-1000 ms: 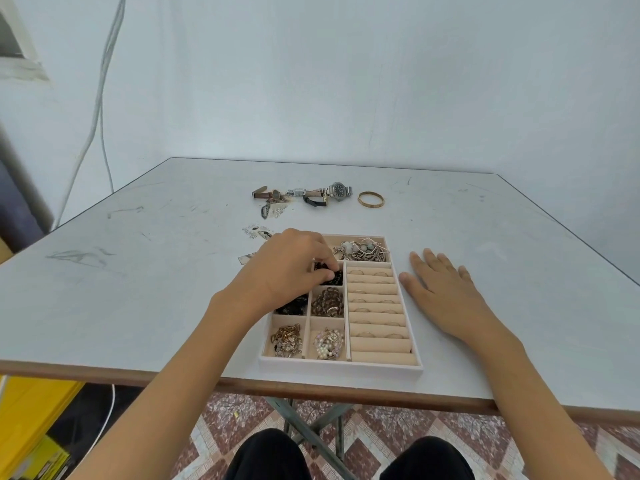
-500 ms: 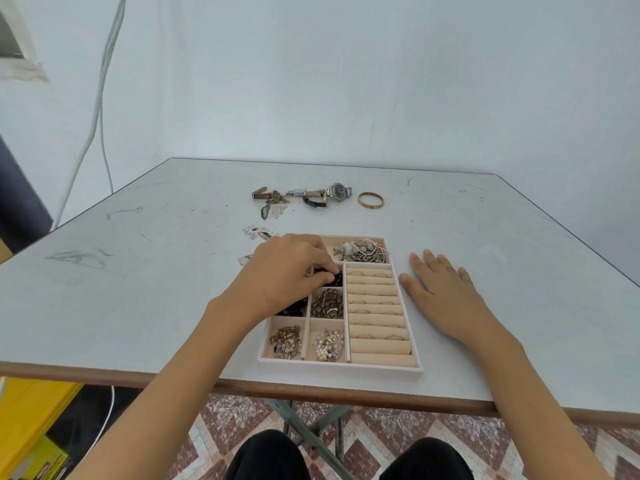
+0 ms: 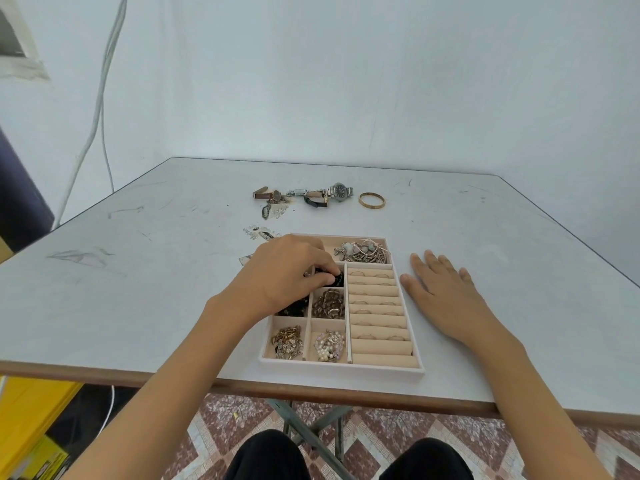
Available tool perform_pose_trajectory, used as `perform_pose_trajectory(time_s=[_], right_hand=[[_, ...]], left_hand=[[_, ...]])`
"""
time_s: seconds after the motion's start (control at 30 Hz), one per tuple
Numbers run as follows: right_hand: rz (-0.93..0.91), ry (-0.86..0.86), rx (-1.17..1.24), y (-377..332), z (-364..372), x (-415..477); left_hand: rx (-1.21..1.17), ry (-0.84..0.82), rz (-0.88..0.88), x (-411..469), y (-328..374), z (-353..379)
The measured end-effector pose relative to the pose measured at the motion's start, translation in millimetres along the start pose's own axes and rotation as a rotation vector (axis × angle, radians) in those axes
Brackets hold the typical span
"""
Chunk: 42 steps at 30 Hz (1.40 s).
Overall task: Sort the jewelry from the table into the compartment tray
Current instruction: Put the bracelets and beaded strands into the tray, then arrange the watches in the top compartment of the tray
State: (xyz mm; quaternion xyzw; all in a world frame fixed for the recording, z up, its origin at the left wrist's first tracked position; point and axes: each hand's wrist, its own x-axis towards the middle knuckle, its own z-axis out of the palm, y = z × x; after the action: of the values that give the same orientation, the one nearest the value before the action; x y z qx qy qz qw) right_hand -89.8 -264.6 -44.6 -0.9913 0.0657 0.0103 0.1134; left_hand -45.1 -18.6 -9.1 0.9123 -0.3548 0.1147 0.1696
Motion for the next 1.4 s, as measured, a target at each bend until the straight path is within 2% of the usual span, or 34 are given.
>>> perform_pose_trajectory(time_s=[0.2, 0.43, 0.73, 0.87, 0.93, 1.0, 1.07, 1.2, 1.3, 1.4], right_hand=[[-0.001, 0.001, -0.006, 0, -1, 0], [-0.002, -0.003, -0.017, -1, 0, 0], [0.001, -0.059, -0.08, -4, -8, 2], [-0.017, -0.085, -0.161, -9, -22, 6], [-0.02, -0.12, -0.195, -11, -33, 11], [-0.019, -0.188, -0.231, -16, -49, 18], [-0.025, -0.286, -0.28, -25, -69, 26], [0.008, -0.453, -0.271, -49, -106, 57], [-0.001, -0.427, -0.095, -63, -113, 96], [-0.017, -0.381, 0.098, -79, -110, 130]], left_hand=[[-0.089, 0.005, 0.026, 2, -3, -5], [0.061, 0.004, 0.063, 7, -6, -1], [0.032, -0.015, 0.036, 7, -9, -4], [-0.078, -0.108, 0.012, 7, -15, -10], [-0.22, -0.161, -0.005, 7, -20, -16], [-0.359, -0.141, -0.036, 9, -28, -20], [-0.434, -0.071, -0.123, 15, -40, -23], [-0.54, 0.087, -0.462, 37, -82, -21], [-0.527, 0.152, -0.702, 52, -123, -15], [-0.451, 0.186, -0.839, 64, -152, -11]])
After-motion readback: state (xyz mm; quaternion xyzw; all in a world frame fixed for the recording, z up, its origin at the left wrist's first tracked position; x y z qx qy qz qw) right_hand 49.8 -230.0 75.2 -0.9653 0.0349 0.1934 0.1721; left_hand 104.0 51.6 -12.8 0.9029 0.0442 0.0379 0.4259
